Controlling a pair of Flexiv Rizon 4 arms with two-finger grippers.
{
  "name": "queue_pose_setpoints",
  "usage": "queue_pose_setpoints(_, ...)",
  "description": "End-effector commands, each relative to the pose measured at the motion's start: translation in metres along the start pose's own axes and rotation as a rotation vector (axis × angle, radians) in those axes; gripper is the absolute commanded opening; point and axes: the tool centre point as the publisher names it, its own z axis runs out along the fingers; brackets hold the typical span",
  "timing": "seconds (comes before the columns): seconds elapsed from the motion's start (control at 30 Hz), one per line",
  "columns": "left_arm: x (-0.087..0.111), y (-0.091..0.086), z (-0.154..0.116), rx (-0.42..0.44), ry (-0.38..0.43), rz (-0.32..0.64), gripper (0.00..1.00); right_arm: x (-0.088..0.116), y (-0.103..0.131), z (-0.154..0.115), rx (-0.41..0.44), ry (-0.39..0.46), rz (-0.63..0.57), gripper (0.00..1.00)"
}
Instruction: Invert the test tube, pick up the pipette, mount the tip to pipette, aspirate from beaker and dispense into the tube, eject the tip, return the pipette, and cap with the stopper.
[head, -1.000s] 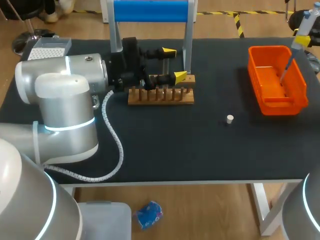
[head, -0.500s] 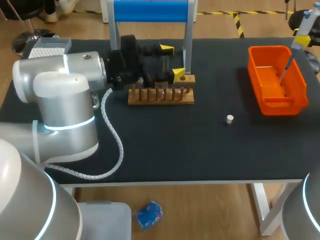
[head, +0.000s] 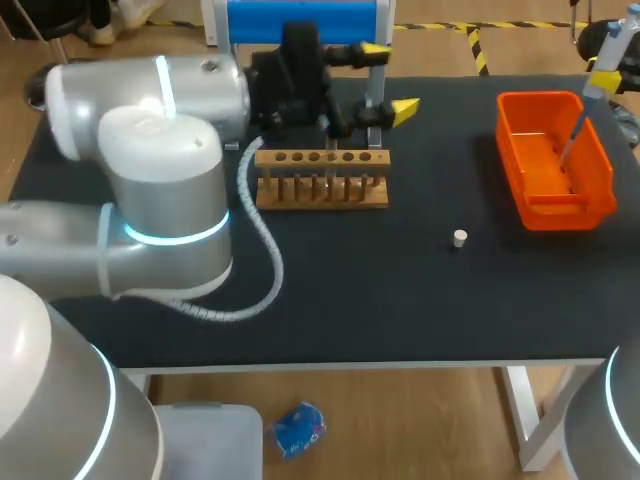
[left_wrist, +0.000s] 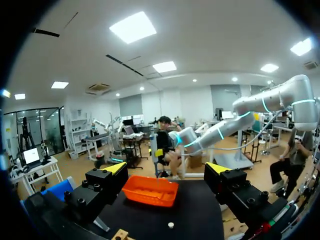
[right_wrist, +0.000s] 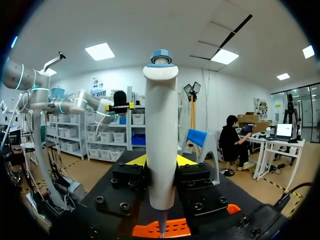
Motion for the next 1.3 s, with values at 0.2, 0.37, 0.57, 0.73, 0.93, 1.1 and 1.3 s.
queue_pose_setpoints(0.2, -0.009, -0.022, 0.121, -0.010, 0.093, -0.046, 1.00, -0.002, 0.000, -0.002, 0.000, 0.007, 0.001, 0.00)
queue_pose_setpoints(0.37, -0.009, -0.022, 0.121, -0.010, 0.093, -0.046, 1.00, -0.002, 0.000, -0.002, 0.000, 0.007, 0.001, 0.00)
queue_pose_setpoints(0.57, -0.009, -0.022, 0.121, -0.010, 0.093, -0.046, 1.00, -0.002, 0.000, -0.002, 0.000, 0.007, 0.001, 0.00)
queue_pose_setpoints(0.73, -0.009, -0.022, 0.121, -0.010, 0.093, -0.046, 1.00, -0.002, 0.000, -0.002, 0.000, 0.007, 0.001, 0.00)
queue_pose_setpoints(0.93, -0.010, -0.002, 0.150, 0.051, 0.125, -0.073, 1.00, -0.002, 0.000, -0.002, 0.000, 0.007, 0.001, 0.00)
queue_pose_setpoints(1.1, -0.014, 0.005, 0.172, 0.065, 0.106, -0.087, 0.55, -0.002, 0.000, -0.002, 0.000, 0.007, 0.001, 0.00)
queue_pose_setpoints(1.3, -0.024, 0.003, 0.185, 0.071, 0.048, -0.068, 0.00, -0.002, 0.000, -0.002, 0.000, 0.007, 0.001, 0.00)
